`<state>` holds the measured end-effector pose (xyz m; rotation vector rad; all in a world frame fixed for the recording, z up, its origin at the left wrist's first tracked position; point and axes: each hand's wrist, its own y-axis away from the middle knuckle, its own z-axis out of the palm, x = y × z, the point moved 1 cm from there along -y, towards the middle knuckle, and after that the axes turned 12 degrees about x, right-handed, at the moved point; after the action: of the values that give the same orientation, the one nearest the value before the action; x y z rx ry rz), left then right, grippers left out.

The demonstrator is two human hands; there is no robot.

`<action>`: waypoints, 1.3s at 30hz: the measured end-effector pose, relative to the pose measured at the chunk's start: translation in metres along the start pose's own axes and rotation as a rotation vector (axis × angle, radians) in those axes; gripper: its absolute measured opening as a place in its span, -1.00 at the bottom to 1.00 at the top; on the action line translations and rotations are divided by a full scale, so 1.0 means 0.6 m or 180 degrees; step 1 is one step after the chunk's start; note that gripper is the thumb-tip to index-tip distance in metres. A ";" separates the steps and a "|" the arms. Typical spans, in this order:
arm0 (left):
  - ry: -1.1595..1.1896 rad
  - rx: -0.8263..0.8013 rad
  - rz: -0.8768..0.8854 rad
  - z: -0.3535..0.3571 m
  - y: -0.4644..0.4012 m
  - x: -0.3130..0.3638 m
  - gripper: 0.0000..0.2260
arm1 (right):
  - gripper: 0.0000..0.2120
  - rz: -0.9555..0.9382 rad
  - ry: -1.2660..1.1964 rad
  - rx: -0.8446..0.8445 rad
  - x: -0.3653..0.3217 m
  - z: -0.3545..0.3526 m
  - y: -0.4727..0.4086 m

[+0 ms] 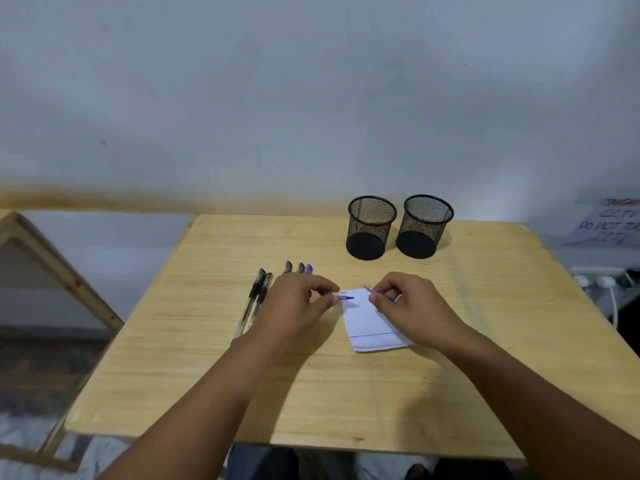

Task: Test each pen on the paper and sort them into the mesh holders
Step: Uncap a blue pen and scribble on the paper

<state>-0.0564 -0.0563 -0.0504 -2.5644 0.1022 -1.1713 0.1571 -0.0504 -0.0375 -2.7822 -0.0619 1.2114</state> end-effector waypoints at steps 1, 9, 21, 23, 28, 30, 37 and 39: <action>-0.0144 0.0105 -0.0052 0.002 0.003 -0.002 -0.89 | -0.92 0.0195 -0.0221 0.0011 0.003 0.000 -0.002; -0.1337 0.0773 -0.0013 0.040 0.013 -0.019 -0.91 | -0.73 0.0515 -0.1505 0.0712 0.013 0.008 0.000; -0.1192 0.0527 0.0356 0.058 0.055 -0.015 -0.76 | -0.58 0.0787 -0.2259 0.0783 0.017 0.014 -0.005; -0.0977 0.0411 0.0489 0.060 0.079 -0.003 -0.78 | -0.58 0.0632 -0.2117 0.0818 0.018 0.016 -0.009; -0.1029 -0.0239 0.0729 0.072 0.117 0.004 -0.59 | -0.79 0.0087 -0.1646 0.0670 0.012 0.022 -0.015; -0.1069 -0.0326 0.0704 0.074 0.119 0.003 -0.58 | -0.83 -0.0196 -0.1339 0.0486 0.009 0.027 -0.016; -0.1072 -0.0390 0.0647 0.077 0.115 -0.007 -0.55 | -0.87 -0.0211 -0.1028 -0.0060 0.019 0.056 -0.021; -0.1071 -0.0401 0.0647 0.078 0.115 -0.009 -0.55 | -0.86 -0.0167 -0.1004 0.0025 0.028 0.063 -0.022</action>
<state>-0.0201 -0.1086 -0.1046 -2.7425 0.3584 -0.6701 0.1409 -0.0327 -0.0736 -2.5387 -0.1537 1.6189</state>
